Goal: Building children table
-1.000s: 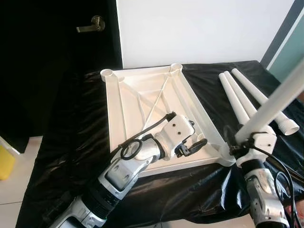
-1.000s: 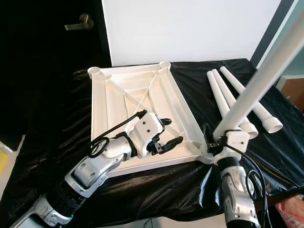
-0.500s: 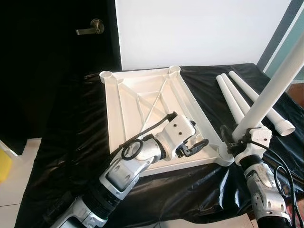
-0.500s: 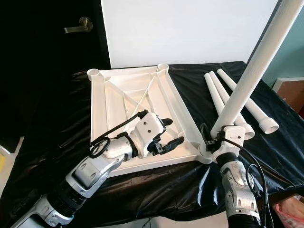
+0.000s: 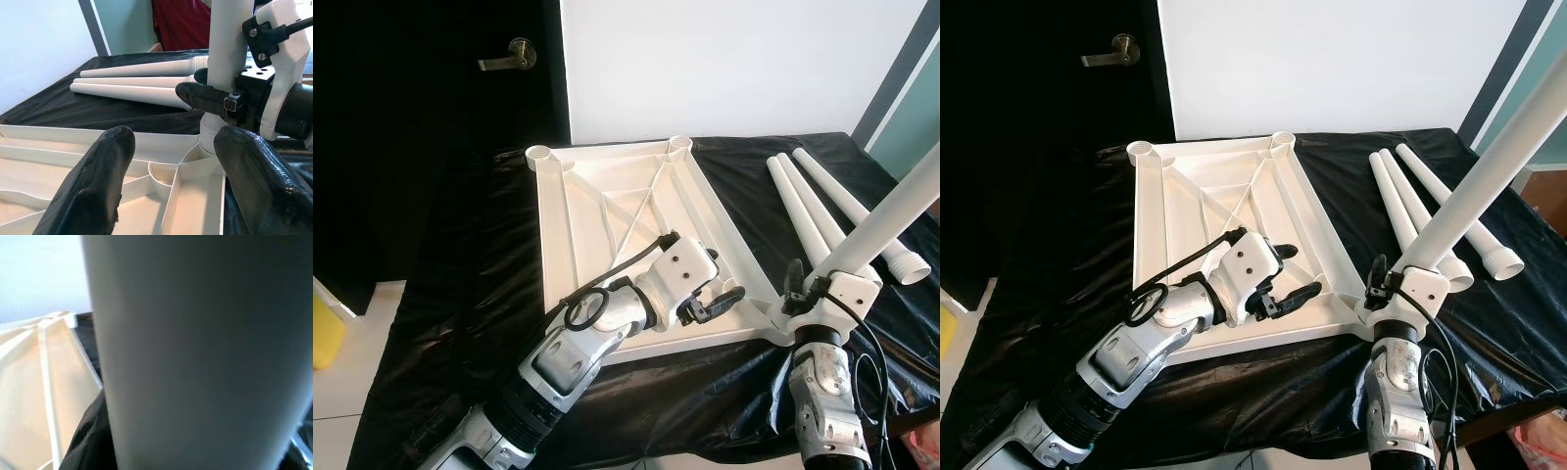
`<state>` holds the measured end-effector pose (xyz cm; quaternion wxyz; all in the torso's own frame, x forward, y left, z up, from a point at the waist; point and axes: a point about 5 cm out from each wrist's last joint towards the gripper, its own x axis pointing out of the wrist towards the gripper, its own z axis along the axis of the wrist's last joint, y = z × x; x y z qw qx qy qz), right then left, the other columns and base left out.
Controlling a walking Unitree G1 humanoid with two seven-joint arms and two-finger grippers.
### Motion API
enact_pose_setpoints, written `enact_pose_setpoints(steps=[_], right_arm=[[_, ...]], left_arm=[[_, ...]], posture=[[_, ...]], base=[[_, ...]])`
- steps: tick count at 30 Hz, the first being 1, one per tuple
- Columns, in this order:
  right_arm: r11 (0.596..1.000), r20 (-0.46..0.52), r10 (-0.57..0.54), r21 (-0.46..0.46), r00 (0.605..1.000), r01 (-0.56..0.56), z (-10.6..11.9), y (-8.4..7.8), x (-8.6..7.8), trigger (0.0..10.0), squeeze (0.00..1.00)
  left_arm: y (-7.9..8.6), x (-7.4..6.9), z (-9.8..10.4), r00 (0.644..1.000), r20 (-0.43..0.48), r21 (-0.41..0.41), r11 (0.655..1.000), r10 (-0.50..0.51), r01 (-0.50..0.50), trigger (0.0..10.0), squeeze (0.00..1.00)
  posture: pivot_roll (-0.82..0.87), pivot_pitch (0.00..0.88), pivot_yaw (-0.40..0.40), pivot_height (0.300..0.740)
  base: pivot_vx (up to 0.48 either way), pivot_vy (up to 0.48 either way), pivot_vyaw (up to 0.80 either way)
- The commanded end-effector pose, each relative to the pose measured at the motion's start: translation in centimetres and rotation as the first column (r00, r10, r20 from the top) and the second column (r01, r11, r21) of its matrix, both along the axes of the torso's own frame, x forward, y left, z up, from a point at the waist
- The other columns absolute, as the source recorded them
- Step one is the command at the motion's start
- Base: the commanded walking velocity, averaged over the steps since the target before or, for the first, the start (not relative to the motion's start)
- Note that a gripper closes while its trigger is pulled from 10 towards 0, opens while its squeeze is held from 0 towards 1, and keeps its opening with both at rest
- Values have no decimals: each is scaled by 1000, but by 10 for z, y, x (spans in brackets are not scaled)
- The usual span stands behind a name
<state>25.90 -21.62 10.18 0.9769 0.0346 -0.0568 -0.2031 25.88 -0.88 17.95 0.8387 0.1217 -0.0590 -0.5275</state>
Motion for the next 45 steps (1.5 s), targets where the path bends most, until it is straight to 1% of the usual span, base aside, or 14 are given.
enact_pose_setpoints(steps=[1,5,11,14,16,17,30,33,35,36,40,43,44,45], right_arm=[[996,-213,-65,39,975,75,-36,7,-8,10000,0],[995,-217,-75,49,973,87,-35,13,-4,10000,0],[998,-176,-67,-10,982,67,-25,19,1,10000,0],[991,-92,-125,-59,988,120,-9,14,1,10000,0],[981,66,-181,-64,981,185,23,7,0,10000,0],[979,84,-192,-57,978,197,27,6,-1,10000,0],[976,159,-162,-117,974,182,51,15,1,10000,0],[979,161,-139,-128,977,160,51,16,2,10000,0],[986,145,-69,-141,987,89,50,19,5,10000,0],[987,133,-18,-153,991,39,50,19,7,10000,0],[984,106,65,-174,992,-46,50,21,11,10000,0],[972,74,110,-215,991,-92,52,14,16,10000,0],[969,54,131,-217,990,-116,52,11,19,10000,0],[957,26,164,-246,986,-153,53,9,23,10000,0]], left_arm=[[-3,-5,1,996,3,24,995,-94,94,10000,0],[-4,-4,1,996,2,23,996,-90,90,10000,0],[-3,-3,1,997,6,23,997,-80,80,10000,0],[-2,-1,2,997,9,22,997,-72,72,10000,0],[-2,-1,3,997,10,21,997,-71,71,10000,0],[-2,-1,3,997,11,22,997,-71,71,10000,0],[-2,-1,3,997,10,21,997,-74,74,10000,0],[-2,-1,3,997,7,17,997,-77,77,10000,0],[-3,-2,4,996,-24,-5,996,-89,89,10000,0],[-3,-2,6,994,-49,-30,995,-99,98,10000,1000],[-2,-3,12,985,-100,-101,986,-142,132,10000,1000],[-1,-1,22,983,-78,-128,980,-164,153,10000,1000],[-2,1,26,983,-56,-130,978,-172,164,10000,800],[-4,2,33,982,-35,-141,974,-187,180,10000,0]], posture=[[-12,2,-18,740],[-13,3,-17,740],[-10,5,-20,740],[-10,6,-19,740],[-13,9,-14,740],[-13,9,-14,740],[-15,16,-10,740],[-14,15,-12,740],[-14,13,-12,740],[-14,11,-13,740],[-15,8,-13,740],[-17,1,-19,740],[-15,0,-21,740],[-15,0,-25,740]], base=[[0,0,0],[0,0,0],[0,0,0],[0,0,0],[0,0,0],[0,0,0],[0,0,0],[0,0,0],[0,0,0],[0,0,0],[0,0,0],[0,0,0],[0,0,0],[0,0,0]])
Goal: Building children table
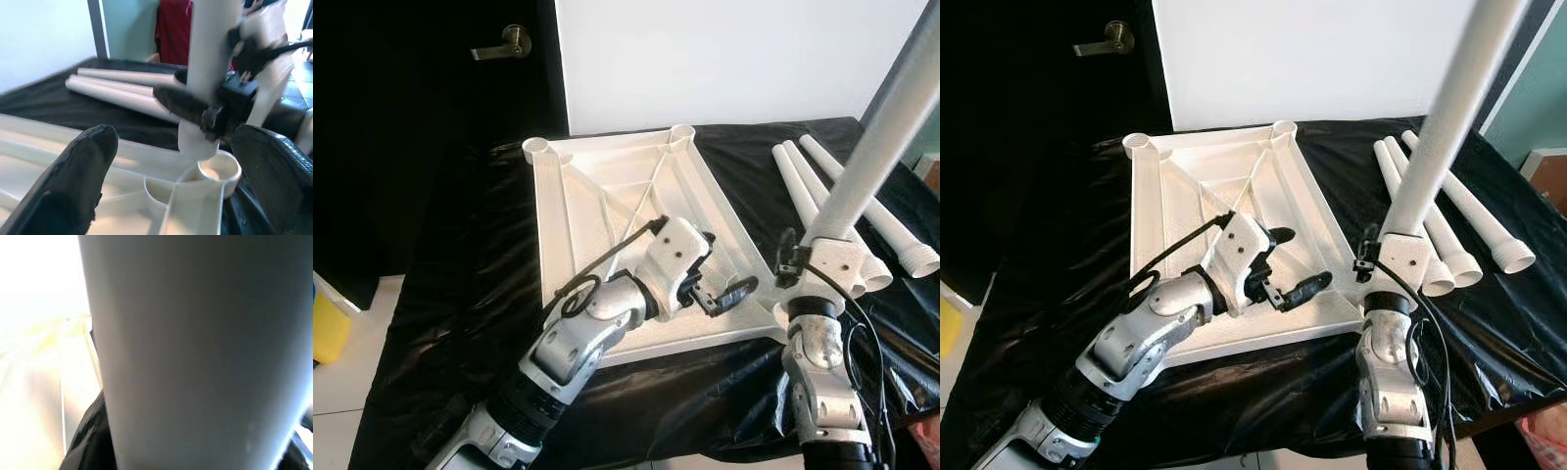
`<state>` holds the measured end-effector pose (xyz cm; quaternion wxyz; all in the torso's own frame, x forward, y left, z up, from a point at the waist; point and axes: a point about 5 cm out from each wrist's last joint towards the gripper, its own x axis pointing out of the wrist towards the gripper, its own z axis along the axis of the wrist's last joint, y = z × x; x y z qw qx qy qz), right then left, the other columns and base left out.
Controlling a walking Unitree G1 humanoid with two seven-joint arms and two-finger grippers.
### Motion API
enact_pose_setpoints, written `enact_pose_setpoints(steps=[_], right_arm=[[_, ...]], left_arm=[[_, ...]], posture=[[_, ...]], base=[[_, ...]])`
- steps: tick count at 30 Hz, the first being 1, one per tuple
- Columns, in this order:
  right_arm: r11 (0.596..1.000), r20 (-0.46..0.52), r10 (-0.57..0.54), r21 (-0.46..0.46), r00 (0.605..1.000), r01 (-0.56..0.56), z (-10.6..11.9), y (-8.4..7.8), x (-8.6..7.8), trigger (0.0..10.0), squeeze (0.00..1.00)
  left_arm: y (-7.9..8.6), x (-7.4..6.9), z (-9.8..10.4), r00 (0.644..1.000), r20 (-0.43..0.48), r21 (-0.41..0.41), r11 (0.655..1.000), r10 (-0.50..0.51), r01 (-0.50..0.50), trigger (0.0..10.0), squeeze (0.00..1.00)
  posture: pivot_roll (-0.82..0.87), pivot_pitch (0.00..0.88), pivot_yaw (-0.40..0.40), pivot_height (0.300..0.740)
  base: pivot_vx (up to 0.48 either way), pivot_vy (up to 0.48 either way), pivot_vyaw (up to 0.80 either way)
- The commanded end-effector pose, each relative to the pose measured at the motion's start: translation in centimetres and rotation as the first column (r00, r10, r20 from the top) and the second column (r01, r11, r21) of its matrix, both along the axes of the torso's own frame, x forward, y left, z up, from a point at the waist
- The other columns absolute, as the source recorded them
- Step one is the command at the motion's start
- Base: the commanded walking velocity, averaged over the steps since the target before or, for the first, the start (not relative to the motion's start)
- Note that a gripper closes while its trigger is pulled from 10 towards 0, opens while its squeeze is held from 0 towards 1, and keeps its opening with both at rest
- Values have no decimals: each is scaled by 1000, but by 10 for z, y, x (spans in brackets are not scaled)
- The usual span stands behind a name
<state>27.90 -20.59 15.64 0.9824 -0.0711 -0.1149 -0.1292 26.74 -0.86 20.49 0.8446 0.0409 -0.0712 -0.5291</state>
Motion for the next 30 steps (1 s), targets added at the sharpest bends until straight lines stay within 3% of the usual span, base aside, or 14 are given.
enact_pose_setpoints(steps=[1,9,11,12,13,15,16,18,20,22,23,27,30], right_arm=[[1000,-32,26,-9,999,-26,-2,-1,3,10000,0],[983,-81,178,-37,981,-181,1,5,12,10000,0],[937,-129,327,-80,936,-339,3,14,18,10000,0],[937,-129,327,-80,936,-339,3,14,18,10000,0],[907,-156,393,-94,906,-410,3,19,19,10000,0],[907,-156,393,-94,906,-410,3,19,19,10000,0],[863,-186,464,-126,866,-490,4,24,19,10000,0],[863,-186,464,-126,866,-490,4,24,19,10000,0],[782,-221,556,-186,801,-594,9,27,19,10000,0],[782,-221,556,-186,801,-594,9,27,19,10000,0],[754,-234,585,-198,777,-627,12,27,19,10000,0],[739,-240,600,-199,763,-643,13,27,19,10000,0],[705,-258,634,-194,729,-682,15,28,19,10000,0]], left_arm=[[-4,-7,8,984,30,9,985,-173,173,10000,0],[-10,-6,23,974,46,-49,973,-222,224,10000,0],[-12,-6,34,960,73,-69,959,-269,274,10000,0],[-12,-6,34,960,73,-69,959,-269,274,10000,0],[-13,-5,38,954,85,-73,953,-287,293,10000,0],[-13,-5,38,954,85,-73,953,-287,293,10000,0],[-15,-5,44,946,93,-82,945,-310,318,10000,0],[-15,-5,44,946,93,-82,945,-310,318,10000,0],[-16,-6,53,924,100,-101,920,-369,379,10000,0],[-16,-6,53,924,100,-101,920,-369,379,10000,0],[-16,-5,55,918,100,-102,914,-384,394,10000,0],[-16,-4,56,915,100,-100,911,-390,399,10000,0],[-17,-1,64,909,85,-137,899,-408,417,10000,0]], posture=[[-15,0,-25,740],[-18,0,-26,740],[-22,0,-31,740],[-22,0,-31,740],[-21,0,-32,740],[-21,0,-32,740],[-21,0,-34,740],[-21,0,-34,740],[-23,0,-30,740],[-23,0,-30,740],[-26,0,-25,740],[-26,0,-25,740],[-24,0,-21,740]], base=[[0,0,0],[0,0,0],[0,0,0],[0,0,0],[0,0,0],[0,0,0],[0,0,0],[0,0,0],[0,0,0],[0,0,0],[0,0,0],[0,0,0],[0,0,0]])
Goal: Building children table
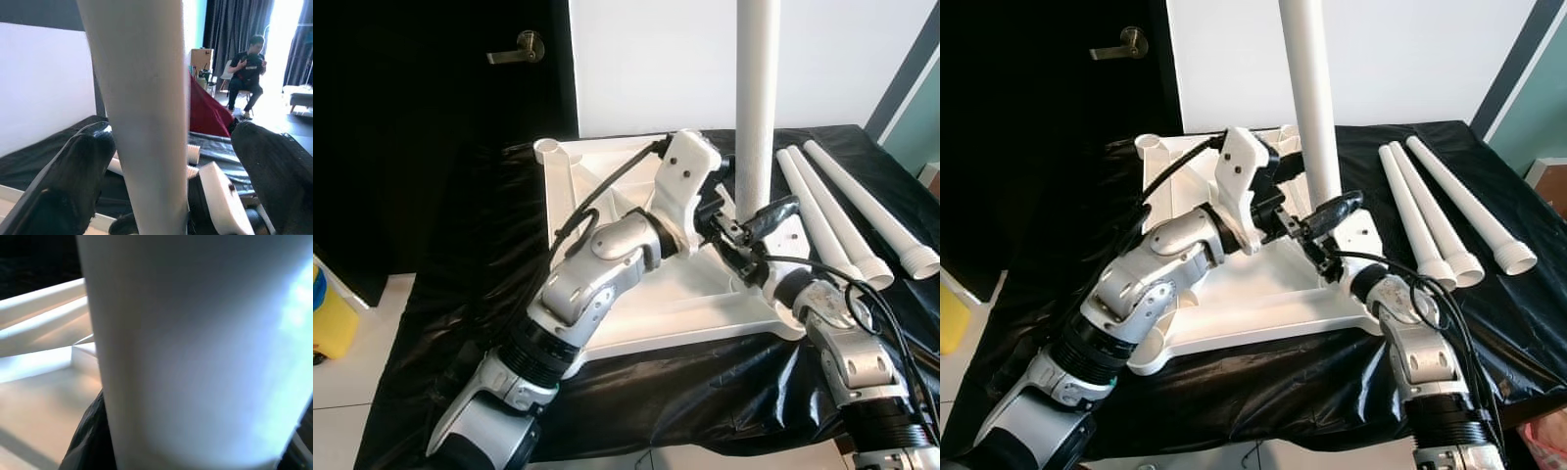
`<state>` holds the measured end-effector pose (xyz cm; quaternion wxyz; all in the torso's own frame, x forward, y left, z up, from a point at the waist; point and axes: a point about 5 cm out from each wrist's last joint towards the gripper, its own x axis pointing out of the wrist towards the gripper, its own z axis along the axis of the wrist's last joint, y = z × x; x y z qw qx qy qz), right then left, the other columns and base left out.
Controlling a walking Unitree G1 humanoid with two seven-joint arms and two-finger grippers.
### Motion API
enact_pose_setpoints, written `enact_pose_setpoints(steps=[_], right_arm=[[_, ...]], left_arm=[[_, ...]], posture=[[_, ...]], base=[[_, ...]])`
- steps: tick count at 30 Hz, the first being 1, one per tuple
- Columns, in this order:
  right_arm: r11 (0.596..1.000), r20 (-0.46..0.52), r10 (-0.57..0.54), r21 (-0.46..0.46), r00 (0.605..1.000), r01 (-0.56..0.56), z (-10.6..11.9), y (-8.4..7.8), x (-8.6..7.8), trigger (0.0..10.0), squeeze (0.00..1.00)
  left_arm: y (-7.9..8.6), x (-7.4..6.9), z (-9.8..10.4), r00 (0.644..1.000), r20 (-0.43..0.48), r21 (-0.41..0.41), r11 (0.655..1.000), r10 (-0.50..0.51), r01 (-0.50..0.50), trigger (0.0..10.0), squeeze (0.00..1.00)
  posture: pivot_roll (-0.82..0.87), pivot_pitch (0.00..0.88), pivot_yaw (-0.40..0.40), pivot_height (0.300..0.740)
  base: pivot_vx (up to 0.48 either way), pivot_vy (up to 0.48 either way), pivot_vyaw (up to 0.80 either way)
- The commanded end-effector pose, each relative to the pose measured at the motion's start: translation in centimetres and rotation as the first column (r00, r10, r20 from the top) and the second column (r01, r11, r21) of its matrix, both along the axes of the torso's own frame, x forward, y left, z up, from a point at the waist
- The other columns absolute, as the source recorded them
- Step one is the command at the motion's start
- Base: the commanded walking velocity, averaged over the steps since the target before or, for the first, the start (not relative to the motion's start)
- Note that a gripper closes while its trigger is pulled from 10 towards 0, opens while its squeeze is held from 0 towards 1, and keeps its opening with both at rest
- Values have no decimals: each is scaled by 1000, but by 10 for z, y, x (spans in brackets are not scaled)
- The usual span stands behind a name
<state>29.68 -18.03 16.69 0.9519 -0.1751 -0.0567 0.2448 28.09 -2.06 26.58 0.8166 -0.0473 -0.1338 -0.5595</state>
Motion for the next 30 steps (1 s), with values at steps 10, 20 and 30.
enact_pose_setpoints(steps=[10,20,30], right_arm=[[996,-20,81,-20,996,-82,1,3,-2,10000,0],[996,-16,85,-13,996,-85,4,0,0,10000,0],[997,8,64,38,998,-64,10,0,2,10000,1000]], left_arm=[[0,-11,19,922,26,-28,921,-387,388,0,0],[1,-13,25,911,33,-48,909,-412,413,0,0],[-4,-11,35,953,16,-28,953,-301,302,10000,0]], posture=[[-26,0,-8,740],[-24,0,-8,740],[-25,0,-8,740]], base=[[0,0,0],[0,0,0],[0,0,0]])
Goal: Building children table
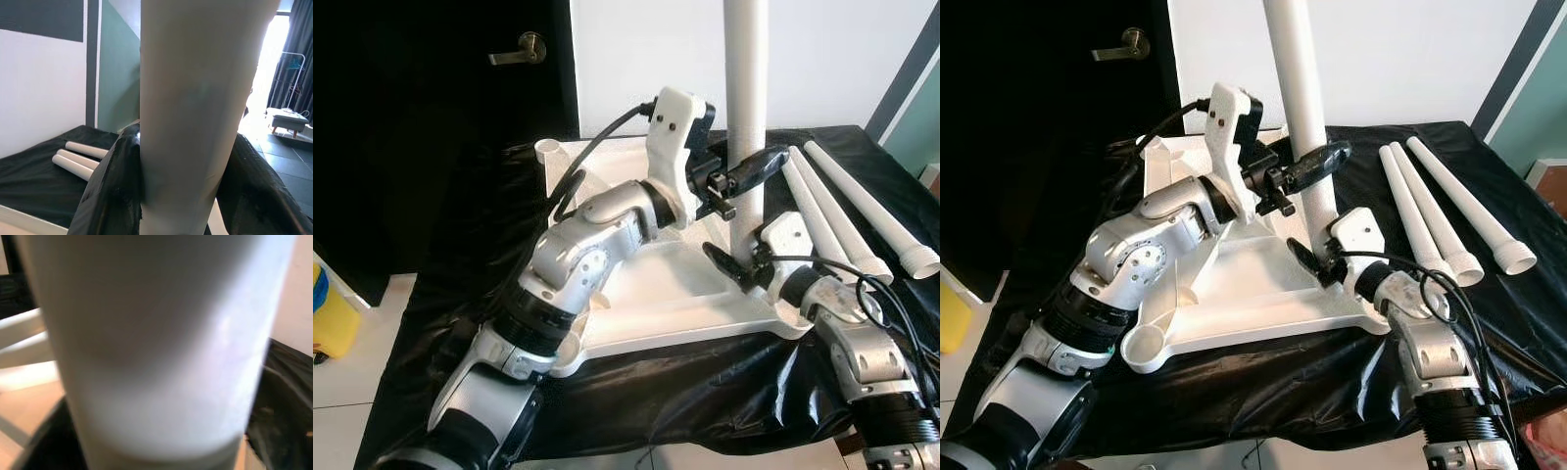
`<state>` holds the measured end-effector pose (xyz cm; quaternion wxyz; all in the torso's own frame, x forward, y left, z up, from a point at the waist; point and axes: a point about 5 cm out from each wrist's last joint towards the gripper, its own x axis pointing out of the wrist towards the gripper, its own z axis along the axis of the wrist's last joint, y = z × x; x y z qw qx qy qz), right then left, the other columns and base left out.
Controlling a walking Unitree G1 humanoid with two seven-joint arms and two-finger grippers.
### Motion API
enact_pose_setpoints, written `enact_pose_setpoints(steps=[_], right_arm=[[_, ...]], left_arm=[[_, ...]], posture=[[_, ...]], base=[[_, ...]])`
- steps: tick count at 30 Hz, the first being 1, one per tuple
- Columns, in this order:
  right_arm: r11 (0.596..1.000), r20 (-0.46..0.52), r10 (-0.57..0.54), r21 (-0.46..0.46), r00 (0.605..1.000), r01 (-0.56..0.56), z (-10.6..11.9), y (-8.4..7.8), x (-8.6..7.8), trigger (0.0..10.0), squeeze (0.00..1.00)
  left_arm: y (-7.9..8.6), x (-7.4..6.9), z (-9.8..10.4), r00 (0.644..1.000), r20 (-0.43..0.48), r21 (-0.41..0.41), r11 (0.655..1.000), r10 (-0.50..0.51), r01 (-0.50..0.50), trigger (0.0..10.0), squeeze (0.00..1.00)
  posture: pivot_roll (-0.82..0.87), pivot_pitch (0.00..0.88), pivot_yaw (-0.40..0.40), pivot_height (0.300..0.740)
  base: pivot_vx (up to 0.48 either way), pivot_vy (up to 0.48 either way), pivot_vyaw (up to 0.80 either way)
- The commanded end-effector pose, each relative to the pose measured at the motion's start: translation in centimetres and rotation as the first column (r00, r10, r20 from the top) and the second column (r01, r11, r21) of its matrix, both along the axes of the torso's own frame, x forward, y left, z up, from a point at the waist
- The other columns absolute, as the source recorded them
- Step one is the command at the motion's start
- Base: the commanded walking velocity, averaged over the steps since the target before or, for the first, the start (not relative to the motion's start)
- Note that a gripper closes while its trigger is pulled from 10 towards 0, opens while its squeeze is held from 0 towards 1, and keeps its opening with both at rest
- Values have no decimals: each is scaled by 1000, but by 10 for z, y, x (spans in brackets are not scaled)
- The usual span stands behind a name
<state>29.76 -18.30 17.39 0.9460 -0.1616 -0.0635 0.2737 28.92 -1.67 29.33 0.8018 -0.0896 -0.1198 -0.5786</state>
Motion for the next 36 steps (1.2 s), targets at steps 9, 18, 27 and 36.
enact_pose_setpoints(steps=[9,18,27,36], right_arm=[[996,44,-88,37,995,86,5,7,4,10000,231],[976,32,-206,73,978,203,-6,20,2,10000,0],[908,35,-396,165,918,385,-10,31,4,10000,0],[842,49,-522,190,852,505,-10,36,6,10000,0]], left_arm=[[-14,-7,18,999,17,33,999,-41,40,10000,0],[-20,8,18,992,-77,5,995,104,-103,10000,0],[-27,12,18,980,-50,46,980,195,-193,10000,0],[-30,15,18,965,-7,84,962,262,-260,10000,0]], posture=[[-19,0,-15,740],[-17,0,-21,740],[-14,0,-23,740],[-10,0,-26,740]], base=[[0,0,0],[0,0,0],[0,0,0],[0,0,0]])
